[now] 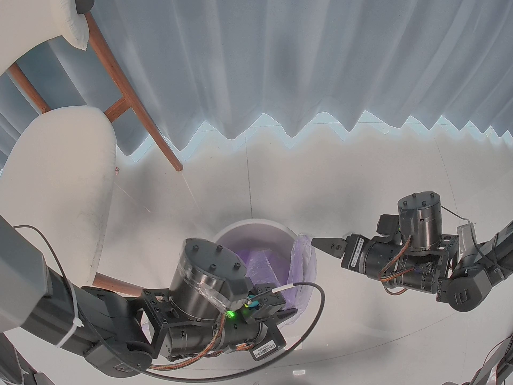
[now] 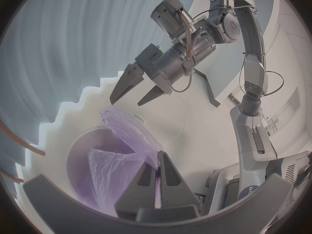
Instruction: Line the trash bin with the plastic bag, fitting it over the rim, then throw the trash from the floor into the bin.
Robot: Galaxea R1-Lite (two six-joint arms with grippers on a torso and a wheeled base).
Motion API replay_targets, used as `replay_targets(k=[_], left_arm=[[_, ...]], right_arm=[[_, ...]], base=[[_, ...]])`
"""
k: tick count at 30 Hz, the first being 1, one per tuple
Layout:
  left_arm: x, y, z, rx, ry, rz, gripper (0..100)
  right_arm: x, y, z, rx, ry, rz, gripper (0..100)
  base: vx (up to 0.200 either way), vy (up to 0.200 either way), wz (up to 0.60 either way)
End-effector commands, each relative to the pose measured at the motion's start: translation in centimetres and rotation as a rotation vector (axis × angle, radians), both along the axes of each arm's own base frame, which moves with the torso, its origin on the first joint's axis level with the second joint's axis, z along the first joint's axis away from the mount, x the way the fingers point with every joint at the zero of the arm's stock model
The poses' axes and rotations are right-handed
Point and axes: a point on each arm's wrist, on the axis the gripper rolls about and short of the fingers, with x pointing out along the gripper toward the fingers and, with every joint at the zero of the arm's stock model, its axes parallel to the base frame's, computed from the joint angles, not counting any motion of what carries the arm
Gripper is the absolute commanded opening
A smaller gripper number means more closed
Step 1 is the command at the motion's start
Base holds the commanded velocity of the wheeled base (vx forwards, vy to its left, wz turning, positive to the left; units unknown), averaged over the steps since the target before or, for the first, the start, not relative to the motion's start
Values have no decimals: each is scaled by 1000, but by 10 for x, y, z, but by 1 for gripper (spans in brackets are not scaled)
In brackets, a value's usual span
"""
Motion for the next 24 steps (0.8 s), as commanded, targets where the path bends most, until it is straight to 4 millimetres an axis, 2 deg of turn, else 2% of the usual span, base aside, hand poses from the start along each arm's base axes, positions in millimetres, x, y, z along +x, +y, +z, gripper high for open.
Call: replay_targets(k=[1, 13, 24], left_arm=[[-1, 0, -1, 4, 4, -2, 0], [0, 1, -1, 5, 3, 5, 0], [2, 3, 0, 6, -3, 28, 0]], right_arm=[[6, 3, -14, -28, 34, 0, 100], [5, 7, -22, -97, 17, 62, 100], [-11, 19, -36, -131, 63, 128, 100]], base=[[0, 0, 0], [0, 0, 0], [0, 0, 0]])
